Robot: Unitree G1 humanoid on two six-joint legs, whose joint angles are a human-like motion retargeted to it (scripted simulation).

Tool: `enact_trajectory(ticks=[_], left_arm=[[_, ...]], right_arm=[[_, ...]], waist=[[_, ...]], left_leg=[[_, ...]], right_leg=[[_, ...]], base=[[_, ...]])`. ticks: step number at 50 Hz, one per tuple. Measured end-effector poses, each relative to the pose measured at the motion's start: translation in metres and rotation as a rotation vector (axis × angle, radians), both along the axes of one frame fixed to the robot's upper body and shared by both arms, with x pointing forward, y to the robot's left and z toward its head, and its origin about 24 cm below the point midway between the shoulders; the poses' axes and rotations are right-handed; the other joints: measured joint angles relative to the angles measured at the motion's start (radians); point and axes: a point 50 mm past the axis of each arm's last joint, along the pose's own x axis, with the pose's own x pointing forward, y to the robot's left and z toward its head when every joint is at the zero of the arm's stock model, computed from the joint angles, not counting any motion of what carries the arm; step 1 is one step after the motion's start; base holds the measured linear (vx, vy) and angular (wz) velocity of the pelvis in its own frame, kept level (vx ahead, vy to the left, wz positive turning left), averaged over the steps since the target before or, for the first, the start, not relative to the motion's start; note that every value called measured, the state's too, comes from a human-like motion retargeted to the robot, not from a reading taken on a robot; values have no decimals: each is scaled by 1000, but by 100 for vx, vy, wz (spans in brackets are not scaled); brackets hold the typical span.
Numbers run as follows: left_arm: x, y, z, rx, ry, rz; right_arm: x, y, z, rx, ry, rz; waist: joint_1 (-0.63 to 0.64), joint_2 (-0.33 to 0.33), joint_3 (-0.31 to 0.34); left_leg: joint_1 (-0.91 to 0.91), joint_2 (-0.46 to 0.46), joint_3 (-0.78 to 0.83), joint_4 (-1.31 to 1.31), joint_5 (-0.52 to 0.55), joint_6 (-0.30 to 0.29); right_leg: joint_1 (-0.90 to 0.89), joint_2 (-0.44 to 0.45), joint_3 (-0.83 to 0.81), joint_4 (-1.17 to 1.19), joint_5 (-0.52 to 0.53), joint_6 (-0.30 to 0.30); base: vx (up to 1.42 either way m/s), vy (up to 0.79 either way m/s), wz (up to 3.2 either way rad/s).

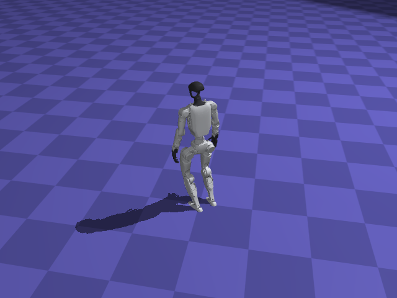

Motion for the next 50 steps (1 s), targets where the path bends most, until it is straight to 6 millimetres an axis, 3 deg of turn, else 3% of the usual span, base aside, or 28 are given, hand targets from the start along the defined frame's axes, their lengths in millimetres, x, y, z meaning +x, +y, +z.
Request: enact_trajectory(ticks=[42, 50], left_arm=[[7, -9, 1, -81, -40, 62], [6, -10, 1, -106, -35, 84]], right_arm=[[25, -2, 12, -11, -88, 62], [28, -5, 14, -9, -120, 26]], waist=[[-25, 38, -15], [-36, 28, -6]], left_leg=[[-140, 25, -3, 125, -38, 8], [-202, 12, -7, 206, -66, 21]], right_leg=[[-115, 22, 14, 54, -4, -15], [-203, 9, 26, 187, -40, -25]], base=[[0, 0, 0], [0, 0, 0]])
